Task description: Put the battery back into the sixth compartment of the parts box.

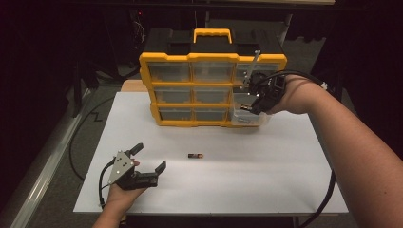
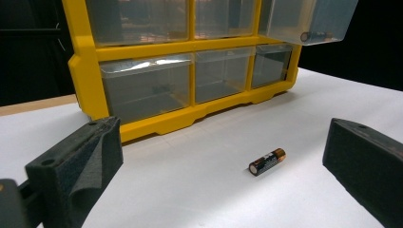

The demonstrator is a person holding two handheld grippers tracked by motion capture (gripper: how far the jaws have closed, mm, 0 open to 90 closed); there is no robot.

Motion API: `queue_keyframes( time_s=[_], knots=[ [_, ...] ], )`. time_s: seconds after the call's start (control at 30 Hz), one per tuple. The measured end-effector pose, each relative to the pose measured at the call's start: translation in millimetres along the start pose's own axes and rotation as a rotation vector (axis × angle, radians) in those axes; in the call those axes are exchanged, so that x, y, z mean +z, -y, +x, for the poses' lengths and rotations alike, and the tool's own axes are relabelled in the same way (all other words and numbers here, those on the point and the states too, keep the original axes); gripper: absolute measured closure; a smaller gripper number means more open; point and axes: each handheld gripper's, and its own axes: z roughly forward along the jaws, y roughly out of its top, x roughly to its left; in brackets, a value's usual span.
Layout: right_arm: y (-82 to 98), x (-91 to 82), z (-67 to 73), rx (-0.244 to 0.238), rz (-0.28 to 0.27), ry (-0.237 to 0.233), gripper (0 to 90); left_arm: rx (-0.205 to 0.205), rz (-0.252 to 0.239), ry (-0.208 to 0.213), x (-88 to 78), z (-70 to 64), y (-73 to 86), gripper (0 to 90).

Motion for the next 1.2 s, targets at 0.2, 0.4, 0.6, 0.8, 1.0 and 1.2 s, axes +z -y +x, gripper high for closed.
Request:
queue_keyframes(
  time_s=[0.2,0.4,0.6,0.8,1.0,1.2],
  knots=[
    [-2.4,2.1,-5.8,0.004,0.010,0.014,79.1,0.000,0.001,0.001,-0.1,0.3,0.1,0.7],
    [-1.7,2.8,-14.5,0.026,0.020,0.021,79.1,-0.002,0.001,0.001,0.0,0.0,0.1,0.7],
    [-0.2,5.1,-21.4,0.041,0.027,0.027,79.0,-0.002,0.002,0.001,-0.1,-0.1,0.2,0.7],
    [0.9,9.2,-26.3,0.052,0.033,0.029,79.0,-0.002,0.004,0.003,0.2,-0.1,0.2,0.7],
    [-0.6,12.5,-27.5,0.059,0.043,0.034,79.0,-0.002,0.002,0.002,-0.5,0.5,0.0,0.7],
    [-0.9,13.2,-28.2,0.064,0.036,0.041,78.8,-0.001,0.000,0.003,-0.6,0.4,-0.1,0.7]
  ],
)
